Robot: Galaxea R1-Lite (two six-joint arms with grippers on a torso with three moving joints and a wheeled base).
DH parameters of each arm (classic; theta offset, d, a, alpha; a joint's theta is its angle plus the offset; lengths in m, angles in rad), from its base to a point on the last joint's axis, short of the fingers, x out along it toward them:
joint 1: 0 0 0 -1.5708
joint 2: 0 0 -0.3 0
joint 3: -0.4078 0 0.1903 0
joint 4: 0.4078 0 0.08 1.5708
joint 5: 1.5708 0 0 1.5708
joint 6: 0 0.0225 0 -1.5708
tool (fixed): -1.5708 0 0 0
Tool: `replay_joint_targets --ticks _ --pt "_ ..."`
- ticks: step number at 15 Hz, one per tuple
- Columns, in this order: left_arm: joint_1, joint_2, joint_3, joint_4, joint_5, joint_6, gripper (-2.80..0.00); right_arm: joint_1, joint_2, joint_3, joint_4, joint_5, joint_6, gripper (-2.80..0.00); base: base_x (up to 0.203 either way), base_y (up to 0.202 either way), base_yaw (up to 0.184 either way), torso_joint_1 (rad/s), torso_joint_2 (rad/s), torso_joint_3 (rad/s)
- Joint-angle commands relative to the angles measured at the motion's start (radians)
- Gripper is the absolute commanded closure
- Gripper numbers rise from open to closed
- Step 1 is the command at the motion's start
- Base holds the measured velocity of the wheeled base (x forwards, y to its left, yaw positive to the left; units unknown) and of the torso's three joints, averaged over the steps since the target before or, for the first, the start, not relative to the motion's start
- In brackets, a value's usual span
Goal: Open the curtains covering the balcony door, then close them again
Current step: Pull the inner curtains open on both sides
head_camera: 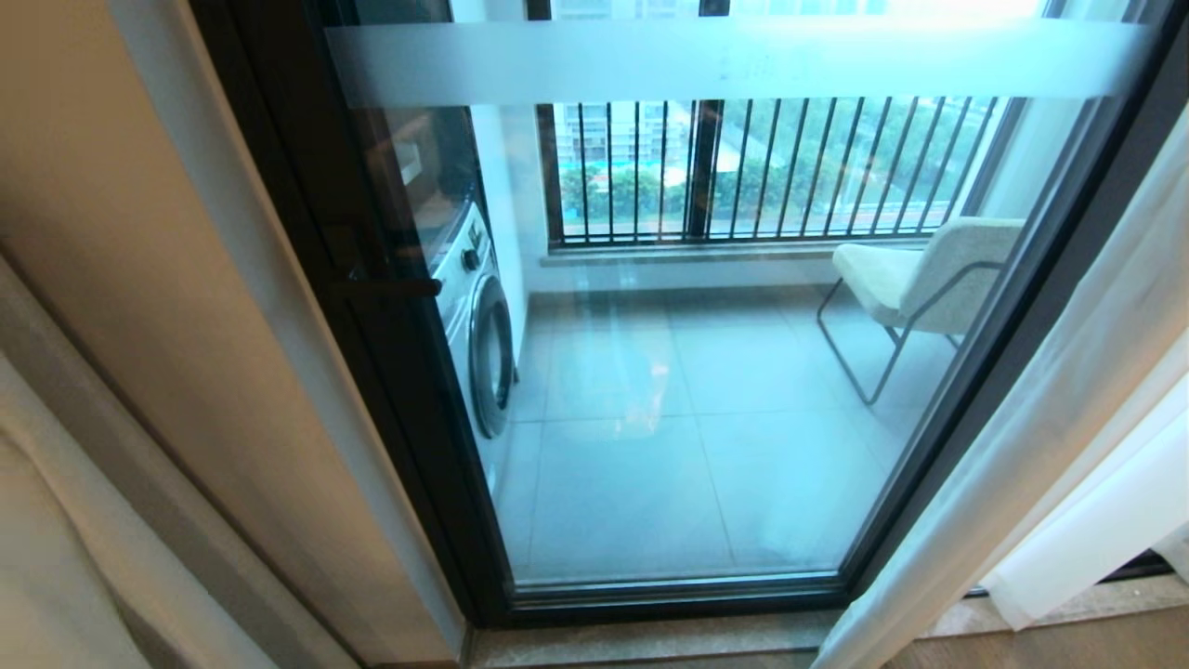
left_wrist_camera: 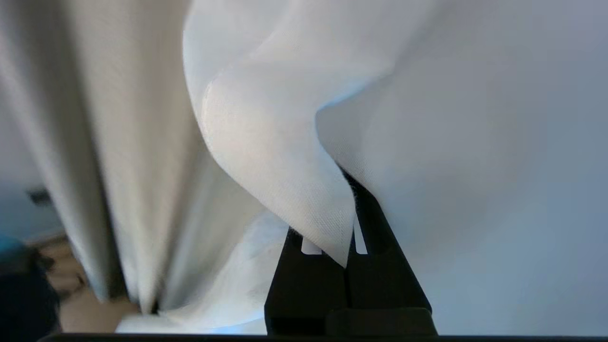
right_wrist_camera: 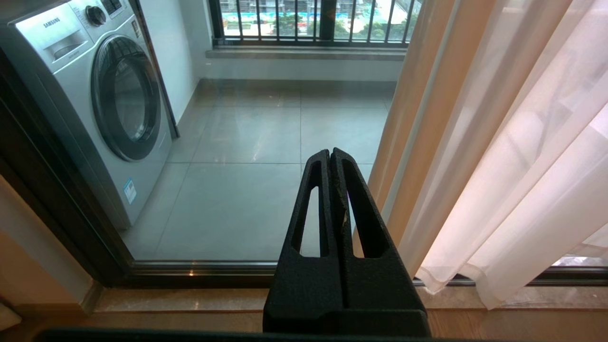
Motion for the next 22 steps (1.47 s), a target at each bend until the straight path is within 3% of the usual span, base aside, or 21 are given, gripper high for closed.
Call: replay_joint_targets --ticks 1,5,11,18,22 --pt "-0.088 -0.133 0.061 0.040 0.000 -0.002 0.00 0.000 0.000 0.000 -0.001 0.001 -0.001 0.00 0.000 0.000 0.000 0.000 0.00 0.000" --pt "-0.208 -0.253 0.181 0.051 0.002 0.012 0.00 0.000 0.000 0.000 -0.001 0.001 -0.001 0.00 0.000 0.000 0.000 0.000 0.00 0.000" --pt "-0.356 -0.277 0.182 0.046 0.003 0.039 0.00 0.000 0.000 0.000 -0.001 -0.001 -0.001 0.00 0.000 0.000 0.000 0.000 0.00 0.000" --pt "-0.398 -0.190 0.177 -0.023 0.000 0.041 0.00 0.000 0.000 0.000 -0.001 0.001 -0.001 0.00 0.000 0.000 0.000 0.000 0.00 0.000" --pt "-0.402 -0.111 0.108 -0.035 0.001 0.042 0.00 0.000 0.000 0.000 -0.001 0.001 -0.001 0.00 0.000 0.000 0.000 0.000 0.00 0.000"
